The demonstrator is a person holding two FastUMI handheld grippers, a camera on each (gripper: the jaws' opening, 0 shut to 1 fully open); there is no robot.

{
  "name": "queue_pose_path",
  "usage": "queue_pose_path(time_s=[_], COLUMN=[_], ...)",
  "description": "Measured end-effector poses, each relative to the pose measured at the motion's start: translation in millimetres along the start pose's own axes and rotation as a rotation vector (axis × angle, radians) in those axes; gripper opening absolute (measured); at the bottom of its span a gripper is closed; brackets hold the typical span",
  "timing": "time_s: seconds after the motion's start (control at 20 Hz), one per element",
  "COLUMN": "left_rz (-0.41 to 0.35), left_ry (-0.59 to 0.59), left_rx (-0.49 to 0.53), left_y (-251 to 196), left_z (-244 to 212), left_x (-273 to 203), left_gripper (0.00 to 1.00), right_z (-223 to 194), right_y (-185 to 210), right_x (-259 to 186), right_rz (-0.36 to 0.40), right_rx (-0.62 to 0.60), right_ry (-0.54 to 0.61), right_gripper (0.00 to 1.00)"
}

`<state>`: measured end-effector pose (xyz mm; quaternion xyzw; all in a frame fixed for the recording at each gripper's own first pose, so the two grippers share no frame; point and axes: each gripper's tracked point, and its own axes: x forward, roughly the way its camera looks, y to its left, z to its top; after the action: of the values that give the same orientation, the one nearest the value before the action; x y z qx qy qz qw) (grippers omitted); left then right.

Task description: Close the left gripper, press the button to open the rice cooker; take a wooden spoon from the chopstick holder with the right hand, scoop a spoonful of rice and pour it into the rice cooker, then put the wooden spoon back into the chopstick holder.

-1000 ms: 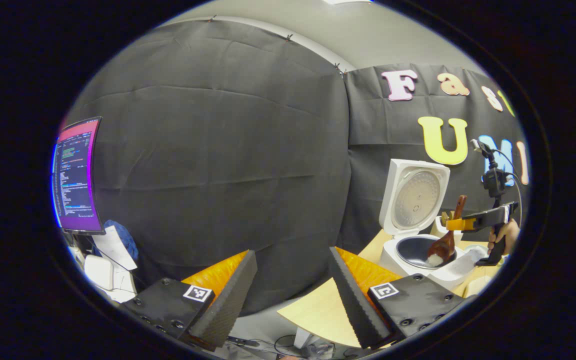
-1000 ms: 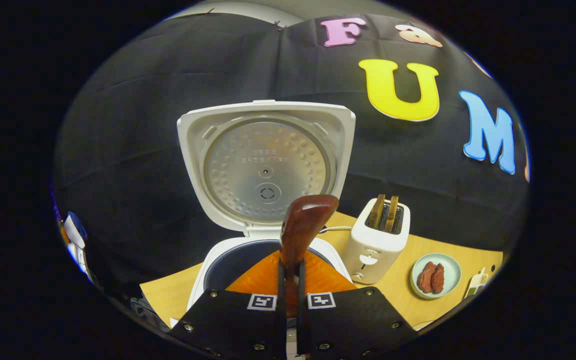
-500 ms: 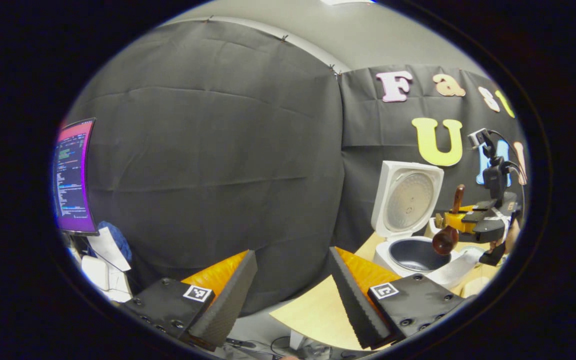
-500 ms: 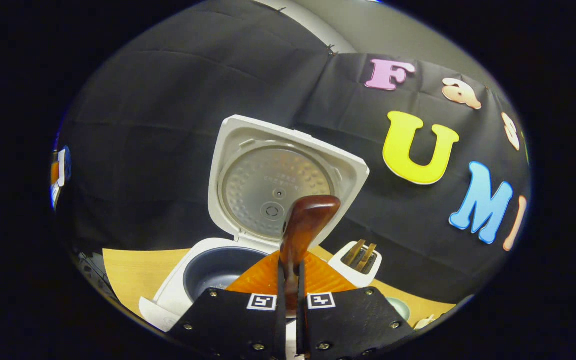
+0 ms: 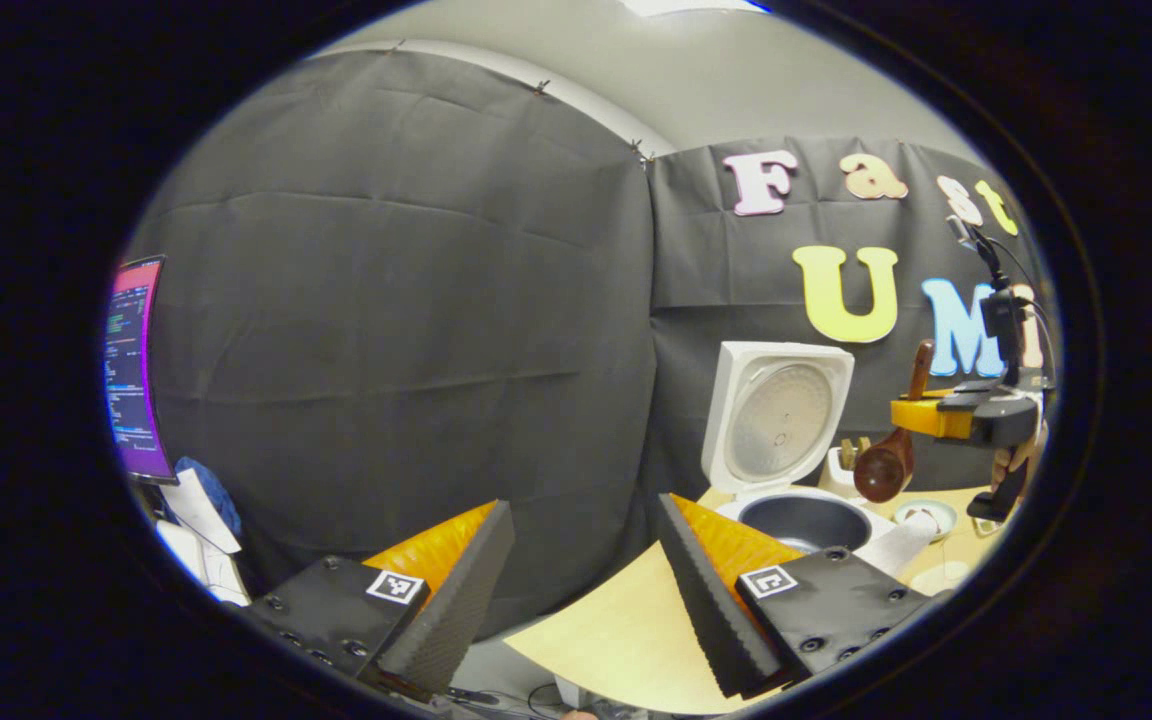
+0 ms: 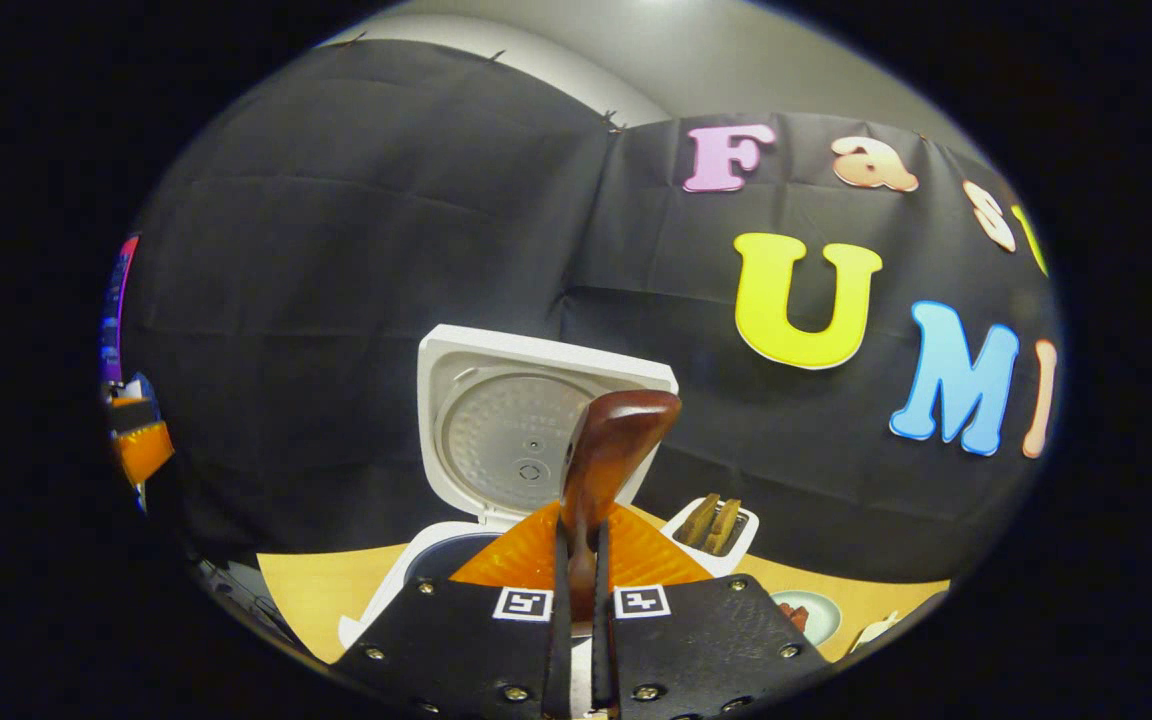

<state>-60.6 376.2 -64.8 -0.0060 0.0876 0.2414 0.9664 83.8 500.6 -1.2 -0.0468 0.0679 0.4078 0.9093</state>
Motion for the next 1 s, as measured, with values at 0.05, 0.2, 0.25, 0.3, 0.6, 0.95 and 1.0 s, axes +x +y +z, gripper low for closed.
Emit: queue_pose_path(time_s=[0.05,0.2,0.25,0.3,0.6,0.95,1.0], left_rz=[-0.011,-0.049,-0.061,-0.073,-0.157,-0.267,-0.280], left_ry=[-0.008,-0.026,-0.031,-0.035,-0.055,-0.073,-0.075], left_rx=[0.001,-0.001,-0.002,-0.002,-0.021,-0.027,-0.023], left_y=[-7.1,-31.4,-39.3,-48.1,-114.2,-191.5,-201.2], left_z=[3.7,14.4,16.7,20.3,33.8,47.7,48.9], left_x=[0.1,3.5,3.7,3.6,0.3,-13.8,-15.1], left_gripper=[1.00,1.00,1.00,1.00,1.00,1.00,1.00], right_z=[1.6,8.3,10.5,11.8,-5.9,-24.6,-28.3], right_y=[-7.8,-36.8,-49.6,-62.5,-148.4,-222.6,-232.3], right_x=[-6.5,-29.4,-38.1,-47.1,-101.5,-164.9,-173.8], right_rz=[-0.005,-0.015,-0.028,-0.046,-0.190,-0.339,-0.361], right_rx=[0.048,0.188,0.221,0.248,0.326,0.381,0.389], right_ry=[0.002,-0.007,-0.013,-0.018,-0.019,-0.017,-0.017], right_gripper=[0.08,0.08,0.08,0.08,0.08,0.08,0.08])
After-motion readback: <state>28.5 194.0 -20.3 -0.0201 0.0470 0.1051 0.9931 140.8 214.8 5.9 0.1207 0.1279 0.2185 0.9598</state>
